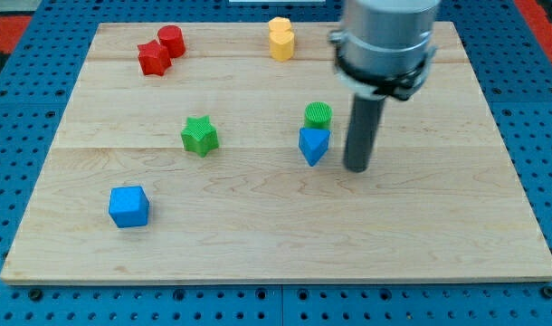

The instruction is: Slide blue triangle a bit left

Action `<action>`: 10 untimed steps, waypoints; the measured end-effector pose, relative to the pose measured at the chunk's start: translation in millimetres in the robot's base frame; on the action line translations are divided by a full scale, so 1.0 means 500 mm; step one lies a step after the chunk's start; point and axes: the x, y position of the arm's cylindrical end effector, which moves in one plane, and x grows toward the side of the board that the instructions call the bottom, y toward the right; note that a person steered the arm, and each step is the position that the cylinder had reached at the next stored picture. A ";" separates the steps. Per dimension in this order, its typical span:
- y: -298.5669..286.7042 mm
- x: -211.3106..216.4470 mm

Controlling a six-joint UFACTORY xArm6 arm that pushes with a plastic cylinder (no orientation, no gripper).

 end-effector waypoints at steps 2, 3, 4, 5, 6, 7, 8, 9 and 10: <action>-0.046 -0.064; -0.066 -0.082; -0.089 -0.030; -0.112 -0.019; -0.096 -0.046; -0.109 -0.042; -0.123 -0.010; -0.133 -0.004; -0.137 -0.004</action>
